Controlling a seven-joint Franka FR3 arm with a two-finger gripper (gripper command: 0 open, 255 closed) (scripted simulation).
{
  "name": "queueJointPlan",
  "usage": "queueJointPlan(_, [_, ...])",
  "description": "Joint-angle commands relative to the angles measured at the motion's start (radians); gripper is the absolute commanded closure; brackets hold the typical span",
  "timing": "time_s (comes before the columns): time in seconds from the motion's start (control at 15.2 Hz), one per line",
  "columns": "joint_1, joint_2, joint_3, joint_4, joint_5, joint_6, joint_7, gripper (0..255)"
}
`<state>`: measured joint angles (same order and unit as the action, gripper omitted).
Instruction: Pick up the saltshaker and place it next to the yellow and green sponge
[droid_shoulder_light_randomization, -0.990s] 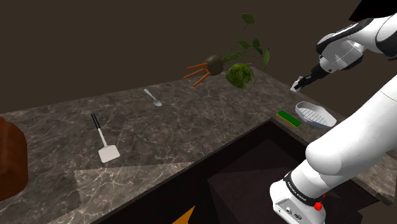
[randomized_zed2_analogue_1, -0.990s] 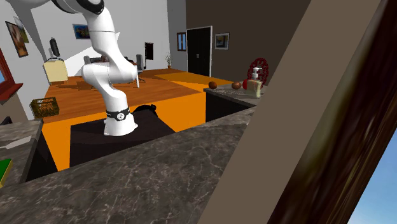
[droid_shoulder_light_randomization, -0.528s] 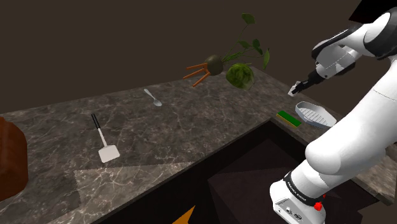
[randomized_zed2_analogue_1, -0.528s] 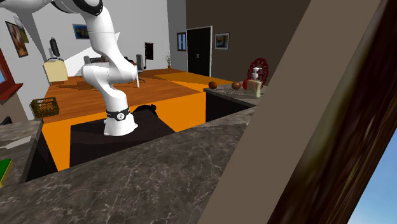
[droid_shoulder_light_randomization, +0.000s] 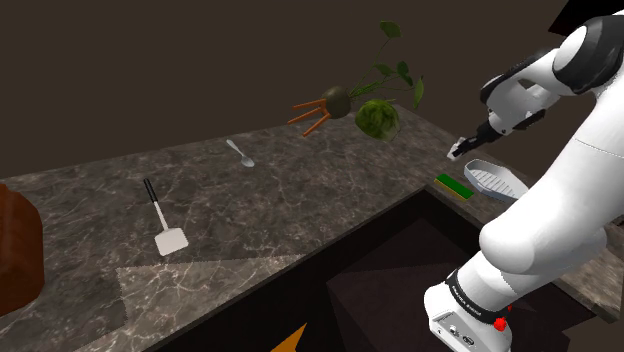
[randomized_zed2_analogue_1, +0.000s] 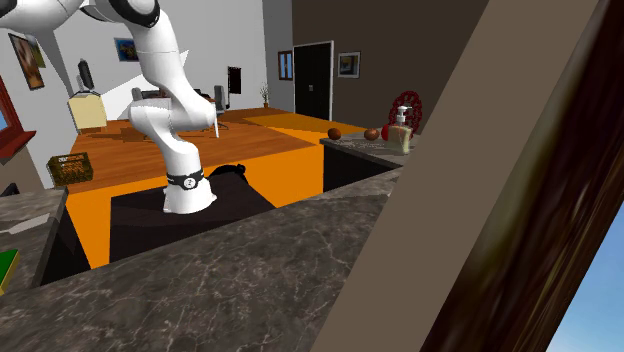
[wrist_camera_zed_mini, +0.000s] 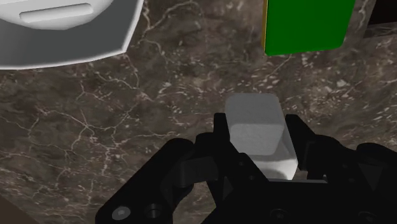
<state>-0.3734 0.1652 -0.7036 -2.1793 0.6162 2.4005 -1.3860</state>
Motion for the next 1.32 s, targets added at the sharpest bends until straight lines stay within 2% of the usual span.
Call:
queueJointPlan(0.0, [-0.009,0.025,0.008,0.001,0.033,0.010,-0.028,255])
queueJointPlan(0.79, [-0.066,0.161,0.082,-0.004,0.224,0.082,-0.187,255])
queueJointPlan(1.25, [-0.068,0.165,0.085,-0.004,0.230,0.084,-0.192,255])
